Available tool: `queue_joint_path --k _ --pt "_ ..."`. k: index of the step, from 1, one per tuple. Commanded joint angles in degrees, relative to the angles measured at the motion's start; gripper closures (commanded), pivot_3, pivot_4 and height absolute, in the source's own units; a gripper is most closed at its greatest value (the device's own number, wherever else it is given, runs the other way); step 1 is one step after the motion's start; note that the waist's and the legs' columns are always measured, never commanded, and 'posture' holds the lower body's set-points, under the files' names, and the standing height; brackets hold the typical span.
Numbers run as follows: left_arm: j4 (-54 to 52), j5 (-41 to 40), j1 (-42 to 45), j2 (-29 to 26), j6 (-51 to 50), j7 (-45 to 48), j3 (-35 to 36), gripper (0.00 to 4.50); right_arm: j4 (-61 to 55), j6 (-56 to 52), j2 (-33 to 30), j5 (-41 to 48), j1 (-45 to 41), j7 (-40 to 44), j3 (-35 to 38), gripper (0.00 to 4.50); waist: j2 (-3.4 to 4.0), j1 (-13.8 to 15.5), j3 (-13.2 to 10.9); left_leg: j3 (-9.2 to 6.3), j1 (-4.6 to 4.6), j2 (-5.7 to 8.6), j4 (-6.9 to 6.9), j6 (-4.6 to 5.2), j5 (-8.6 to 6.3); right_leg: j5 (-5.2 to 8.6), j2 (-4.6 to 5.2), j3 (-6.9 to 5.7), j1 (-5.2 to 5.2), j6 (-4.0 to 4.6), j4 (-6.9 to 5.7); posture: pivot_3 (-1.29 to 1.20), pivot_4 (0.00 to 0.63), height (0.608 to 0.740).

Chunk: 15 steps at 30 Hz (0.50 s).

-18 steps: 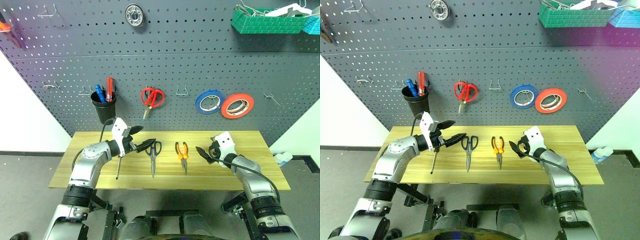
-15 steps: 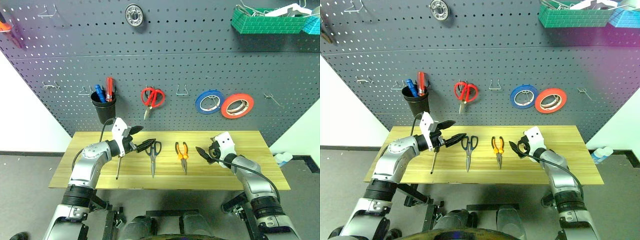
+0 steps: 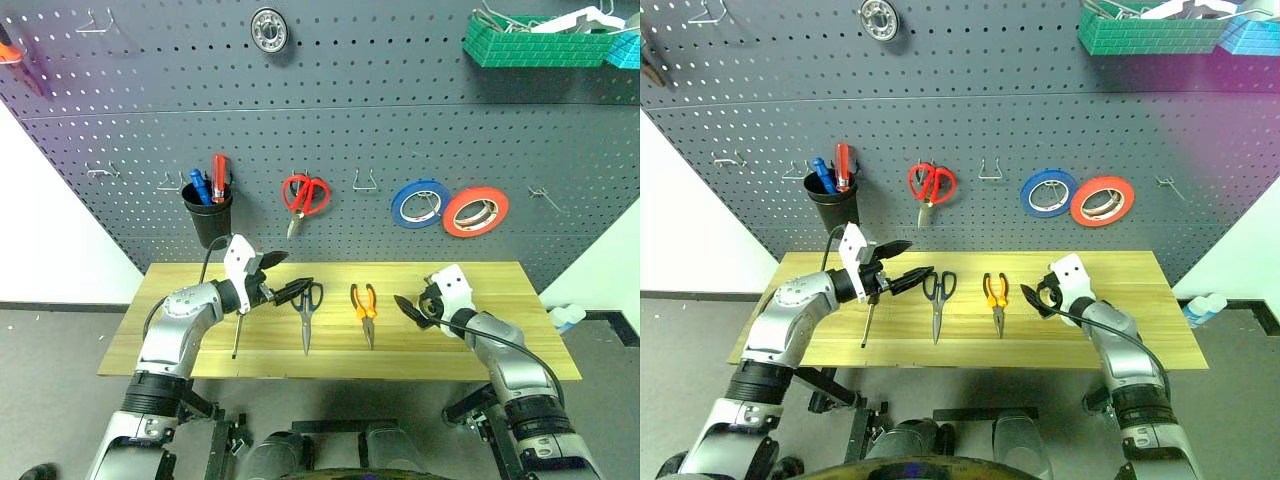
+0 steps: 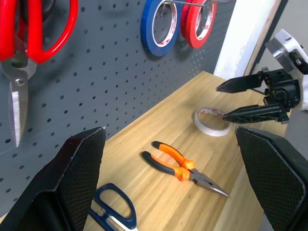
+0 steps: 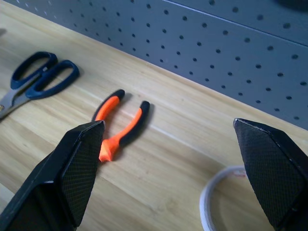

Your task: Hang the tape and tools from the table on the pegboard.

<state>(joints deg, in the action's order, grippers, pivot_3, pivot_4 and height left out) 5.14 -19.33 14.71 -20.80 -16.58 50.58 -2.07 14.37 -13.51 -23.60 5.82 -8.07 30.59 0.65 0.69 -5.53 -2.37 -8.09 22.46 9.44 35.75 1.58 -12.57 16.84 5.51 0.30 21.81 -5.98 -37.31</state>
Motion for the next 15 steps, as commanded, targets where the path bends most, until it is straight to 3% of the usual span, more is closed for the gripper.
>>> queue_joint_path --k 1,15 --pt "-3.1 -1.04 -0.33 -0.66 -0.78 -0.16 0.49 0.01 -2.96 -0.51 -0.9 0.21 0.0 -0.41 1.16 0.0 0.04 0.01 -0.29 0.0 0.0 0.0 0.0 0.0 0.0 0.04 0.0 0.01 0.0 0.06 0.0 -0.17 0.057 0.74" --pt "-9.2 -3.15 -1.5 -3.02 -5.97 1.06 0.02 0.01 -3.39 -5.16 -2.59 -1.11 0.22 -0.81 0.23 0.0 0.0 0.27 -3.04 0.01 0.08 0.0 -0.1 0.01 0.01 0.05 0.0 0.08 0.16 0.09 0.01 -0.15 0.126 0.74"
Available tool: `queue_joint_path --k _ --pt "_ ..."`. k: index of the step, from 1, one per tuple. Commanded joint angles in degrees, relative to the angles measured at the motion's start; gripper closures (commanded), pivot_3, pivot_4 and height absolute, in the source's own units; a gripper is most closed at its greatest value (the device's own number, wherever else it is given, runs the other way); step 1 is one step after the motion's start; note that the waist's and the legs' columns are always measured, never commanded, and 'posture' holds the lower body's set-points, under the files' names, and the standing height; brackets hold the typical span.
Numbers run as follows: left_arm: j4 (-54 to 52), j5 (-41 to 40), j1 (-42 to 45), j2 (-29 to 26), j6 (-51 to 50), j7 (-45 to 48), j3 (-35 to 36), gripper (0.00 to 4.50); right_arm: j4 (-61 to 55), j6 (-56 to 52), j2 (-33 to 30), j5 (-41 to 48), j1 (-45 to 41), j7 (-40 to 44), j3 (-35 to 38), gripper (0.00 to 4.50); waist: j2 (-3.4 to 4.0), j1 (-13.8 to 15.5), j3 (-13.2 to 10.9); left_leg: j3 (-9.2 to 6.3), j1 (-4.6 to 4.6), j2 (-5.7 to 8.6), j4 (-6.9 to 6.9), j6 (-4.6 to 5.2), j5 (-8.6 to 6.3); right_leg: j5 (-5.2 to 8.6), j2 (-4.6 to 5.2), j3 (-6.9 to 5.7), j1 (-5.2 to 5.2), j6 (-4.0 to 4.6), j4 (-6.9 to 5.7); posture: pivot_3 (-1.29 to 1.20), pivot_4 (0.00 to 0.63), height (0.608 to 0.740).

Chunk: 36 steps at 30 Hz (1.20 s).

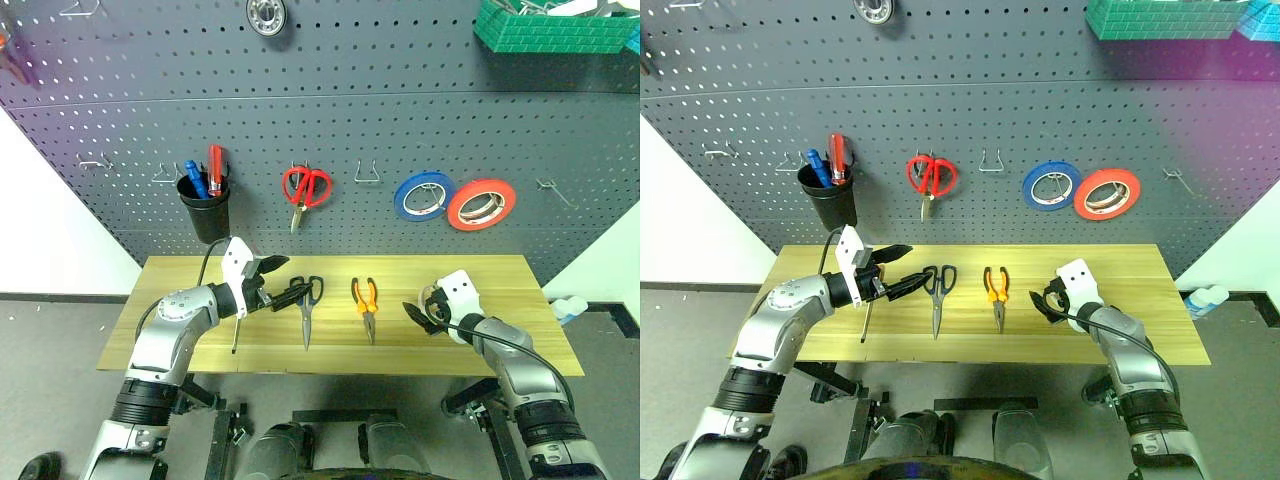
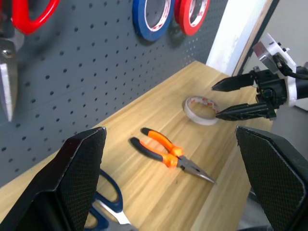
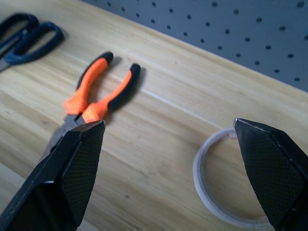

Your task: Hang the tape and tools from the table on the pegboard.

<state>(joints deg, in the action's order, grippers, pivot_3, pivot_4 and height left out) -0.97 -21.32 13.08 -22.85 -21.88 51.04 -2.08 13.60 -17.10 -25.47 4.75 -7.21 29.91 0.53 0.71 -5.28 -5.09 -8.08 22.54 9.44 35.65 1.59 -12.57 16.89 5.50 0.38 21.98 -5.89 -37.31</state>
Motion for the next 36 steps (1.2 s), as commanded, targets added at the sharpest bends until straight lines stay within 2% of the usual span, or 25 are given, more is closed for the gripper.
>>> queue_joint_path --k 1,10,17,27,36 --pt "-3.5 -1.42 0.2 -1.16 -1.09 0.69 0.06 0.01 -2.96 -2.43 -0.87 -0.09 -0.65 -0.13 0.31 0.0 -0.03 0.04 -0.59 0.01 0.02 0.0 0.0 0.0 0.0 0.0 0.0 0.01 0.02 0.0 -0.01 -0.15 0.132 0.74" --pt "-6.09 -2.08 0.86 -1.7 -3.51 0.75 -0.35 0.01 -6.98 -12.13 -2.58 -0.75 -2.9 -1.81 0.66 0.0 -0.02 0.98 -2.7 0.09 0.71 0.0 0.01 0.15 0.1 -0.11 0.0 0.09 0.75 -0.14 -0.02 -0.15 0.184 0.74" --pt "-8.95 -3.68 0.08 -2.59 -5.77 0.82 -0.3 0.01 -7.58 -16.49 -4.02 -1.76 -5.07 -1.38 -0.59 0.0 -0.23 1.75 -4.14 0.14 0.86 0.0 0.0 0.16 0.1 -0.13 0.02 0.12 0.91 -0.14 0.0 -0.14 0.206 0.74" --pt "-12.29 -6.0 -1.17 -5.11 -7.76 2.11 0.25 0.01 -4.9 -18.29 -4.65 -2.89 -5.67 -1.91 -0.92 0.0 -0.37 2.47 -5.7 0.18 0.89 -0.01 -0.04 0.17 0.11 -0.13 0.03 0.13 0.99 -0.14 0.01 -0.13 0.223 0.74" --pt "-12.91 -5.95 -1.82 -5.2 -7.56 1.05 -0.17 0.01 0.02 -19.4 -4.39 -2.69 -8.65 -2.41 -0.87 0.0 -0.5 2.77 -6.27 0.22 0.92 -0.01 -0.07 0.17 0.11 -0.14 0.04 0.15 1.03 -0.14 0.02 -0.12 0.219 0.74"
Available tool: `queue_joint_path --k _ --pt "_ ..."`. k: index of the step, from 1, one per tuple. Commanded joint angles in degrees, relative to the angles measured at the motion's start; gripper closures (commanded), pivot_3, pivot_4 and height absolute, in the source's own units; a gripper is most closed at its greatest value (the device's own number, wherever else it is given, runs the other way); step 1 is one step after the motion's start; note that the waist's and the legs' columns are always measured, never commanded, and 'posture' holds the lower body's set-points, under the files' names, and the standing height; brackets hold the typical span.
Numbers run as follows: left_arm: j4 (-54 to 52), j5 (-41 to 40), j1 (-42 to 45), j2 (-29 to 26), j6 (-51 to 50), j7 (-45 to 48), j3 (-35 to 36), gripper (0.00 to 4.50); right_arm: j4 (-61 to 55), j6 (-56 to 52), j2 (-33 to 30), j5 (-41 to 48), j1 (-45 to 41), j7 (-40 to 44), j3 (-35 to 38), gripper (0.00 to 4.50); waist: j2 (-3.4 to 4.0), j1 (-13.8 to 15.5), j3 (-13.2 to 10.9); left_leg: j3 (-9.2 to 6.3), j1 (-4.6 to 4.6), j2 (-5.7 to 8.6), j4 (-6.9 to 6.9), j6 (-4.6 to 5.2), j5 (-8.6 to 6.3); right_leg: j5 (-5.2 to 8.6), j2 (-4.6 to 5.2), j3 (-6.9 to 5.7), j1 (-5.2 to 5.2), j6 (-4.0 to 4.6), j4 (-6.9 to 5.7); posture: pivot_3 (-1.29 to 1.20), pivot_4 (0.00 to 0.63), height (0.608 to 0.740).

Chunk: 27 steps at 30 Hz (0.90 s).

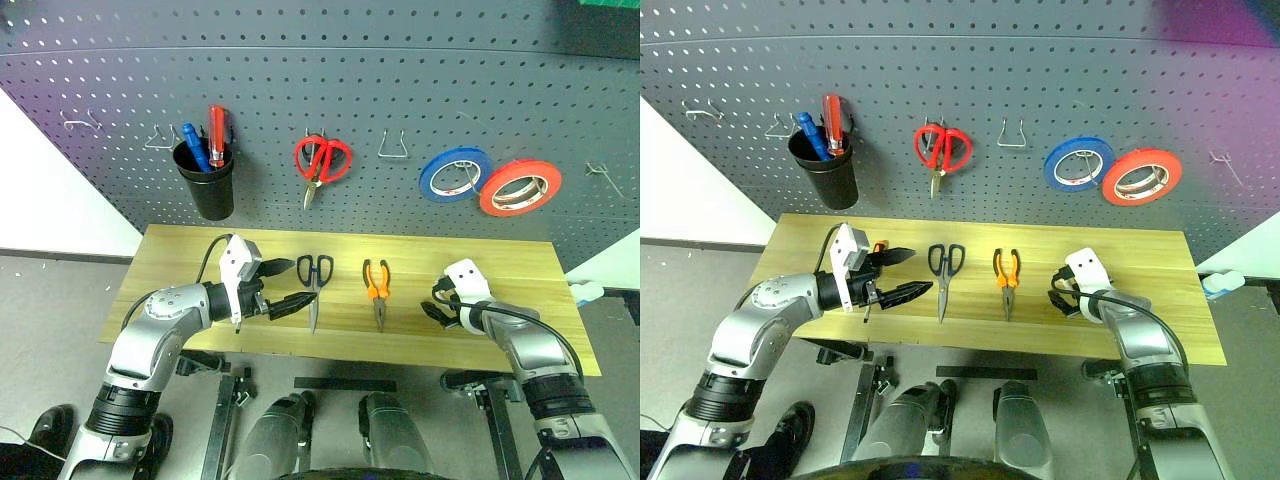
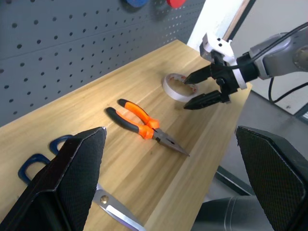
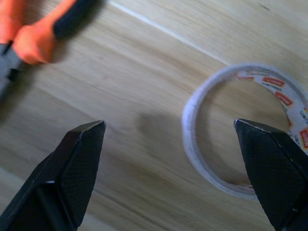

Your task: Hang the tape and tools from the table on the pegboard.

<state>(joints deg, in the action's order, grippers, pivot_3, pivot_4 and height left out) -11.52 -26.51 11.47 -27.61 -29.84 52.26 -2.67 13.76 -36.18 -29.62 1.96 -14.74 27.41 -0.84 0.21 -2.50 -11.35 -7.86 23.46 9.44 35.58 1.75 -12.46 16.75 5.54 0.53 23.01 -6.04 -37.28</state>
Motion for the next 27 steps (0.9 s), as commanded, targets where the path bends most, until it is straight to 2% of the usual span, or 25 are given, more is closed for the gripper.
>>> queue_joint_path --k 1,10,14,24,27 --pt "-2.43 -0.78 -0.24 -0.4 0.38 -0.26 0.38 0.01 0.11 -0.43 -0.16 0.16 -1.35 0.2 0.42 0.0 0.0 -0.01 -0.01 0.0 0.01 0.0 -0.01 0.0 0.0 0.0 0.0 0.0 0.02 0.0 0.0 -0.12 0.219 0.74" --pt "-3.57 -1.63 -0.89 -0.64 -0.39 -0.69 0.97 0.01 3.43 -1.97 0.37 0.7 -3.12 1.0 0.1 0.0 -0.03 0.03 -0.14 0.01 0.02 0.0 -0.03 -0.01 0.0 0.0 0.0 0.01 0.03 0.0 0.02 -0.11 0.222 0.74" --pt "-3.95 -1.47 -1.42 -0.73 -0.21 -0.92 0.96 0.0 4.15 -2.91 0.54 0.4 -2.73 0.96 -0.39 0.89 -0.06 0.0 -0.25 0.01 0.02 0.0 -0.04 0.0 0.0 0.0 0.0 0.01 0.03 0.0 0.02 -0.1 0.221 0.74" --pt "-5.42 -2.17 -2.17 -1.43 -1.15 -1.66 1.55 0.0 5.25 -1.16 -0.17 -1.46 -2.58 1.3 -2.46 4.43 -0.12 0.06 -0.39 0.03 0.03 0.0 -0.06 -0.01 0.0 0.0 0.0 0.03 0.06 0.0 0.03 -0.09 0.226 0.74" --pt "-5.32 -2.37 -2.16 -1.64 -1.16 -1.86 1.57 0.0 5.64 -0.75 -0.19 -2.01 -2.77 0.85 -2.59 4.47 -0.19 0.06 -0.46 0.03 0.03 -0.01 -0.07 -0.01 0.0 0.0 0.0 0.02 0.07 0.0 0.03 -0.09 0.222 0.74"
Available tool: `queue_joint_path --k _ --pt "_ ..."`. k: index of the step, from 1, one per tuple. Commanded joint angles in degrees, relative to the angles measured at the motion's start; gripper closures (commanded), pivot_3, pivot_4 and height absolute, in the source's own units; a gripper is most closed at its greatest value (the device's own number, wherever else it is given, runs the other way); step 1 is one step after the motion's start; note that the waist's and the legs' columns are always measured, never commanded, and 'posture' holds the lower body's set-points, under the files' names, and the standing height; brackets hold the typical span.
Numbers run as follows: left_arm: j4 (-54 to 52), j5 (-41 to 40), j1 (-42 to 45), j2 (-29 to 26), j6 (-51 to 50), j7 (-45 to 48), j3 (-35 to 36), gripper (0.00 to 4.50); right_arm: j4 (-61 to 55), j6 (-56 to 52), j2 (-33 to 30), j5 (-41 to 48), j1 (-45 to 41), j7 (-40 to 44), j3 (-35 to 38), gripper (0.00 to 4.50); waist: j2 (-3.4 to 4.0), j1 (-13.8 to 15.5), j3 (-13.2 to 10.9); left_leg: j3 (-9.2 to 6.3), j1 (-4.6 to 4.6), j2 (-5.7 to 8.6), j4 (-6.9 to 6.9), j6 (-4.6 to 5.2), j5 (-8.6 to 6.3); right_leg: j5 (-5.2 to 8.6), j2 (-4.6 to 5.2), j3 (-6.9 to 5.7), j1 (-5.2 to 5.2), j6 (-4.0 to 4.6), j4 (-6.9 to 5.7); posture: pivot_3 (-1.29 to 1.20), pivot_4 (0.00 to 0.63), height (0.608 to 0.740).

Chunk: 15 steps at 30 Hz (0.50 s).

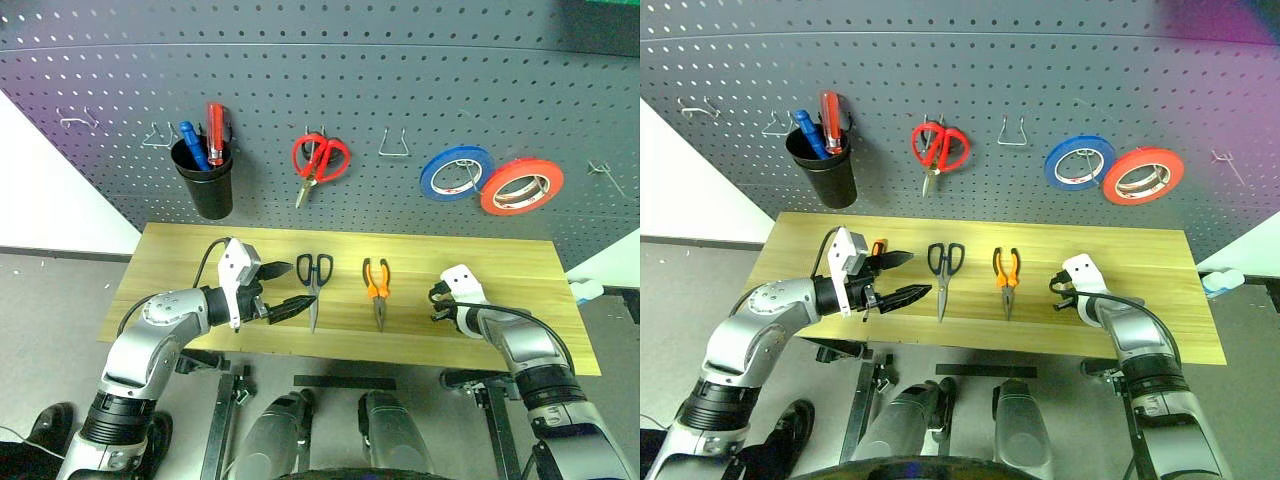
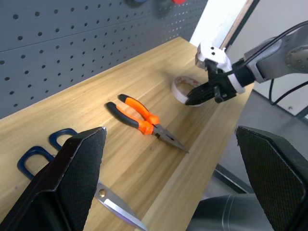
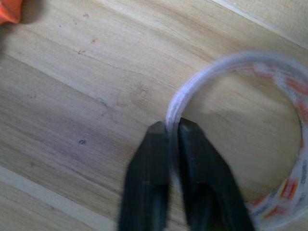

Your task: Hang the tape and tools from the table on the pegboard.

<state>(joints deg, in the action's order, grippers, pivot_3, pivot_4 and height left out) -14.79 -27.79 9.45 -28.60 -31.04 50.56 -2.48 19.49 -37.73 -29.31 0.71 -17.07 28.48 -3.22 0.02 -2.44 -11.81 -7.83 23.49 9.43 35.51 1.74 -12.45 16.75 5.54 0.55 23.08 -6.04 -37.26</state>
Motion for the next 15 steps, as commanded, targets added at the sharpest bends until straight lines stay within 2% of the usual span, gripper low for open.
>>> queue_joint_path --k 1,6,15 --pt "-2.13 -1.37 -0.14 -0.77 -0.11 -0.1 1.41 0.0 0.12 0.99 -0.43 -0.89 -0.58 -0.51 -0.08 4.47 0.0 0.02 -0.01 0.0 0.0 0.0 0.0 0.0 0.0 0.0 0.0 0.0 0.0 0.0 0.0 -0.09 0.216 0.74" --pt "-2.16 -2.5 -0.29 -1.48 -0.36 0.71 2.02 0.0 0.08 3.47 0.05 0.71 -0.37 -0.16 2.1 4.47 0.0 0.04 -0.01 0.01 0.0 0.0 -0.01 -0.01 0.0 0.0 0.0 0.01 0.01 0.0 0.0 -0.1 0.203 0.74" --pt "-4.28 -5.81 -1.61 -5.23 -0.16 5.23 4.07 0.0 -5.2 9.21 2.34 11.38 6.08 2.16 13.8 4.47 0.03 0.16 0.03 0.04 0.0 0.0 -0.19 -0.09 0.05 -0.01 -0.01 0.03 0.02 -0.01 0.02 -0.11 0.158 0.74"
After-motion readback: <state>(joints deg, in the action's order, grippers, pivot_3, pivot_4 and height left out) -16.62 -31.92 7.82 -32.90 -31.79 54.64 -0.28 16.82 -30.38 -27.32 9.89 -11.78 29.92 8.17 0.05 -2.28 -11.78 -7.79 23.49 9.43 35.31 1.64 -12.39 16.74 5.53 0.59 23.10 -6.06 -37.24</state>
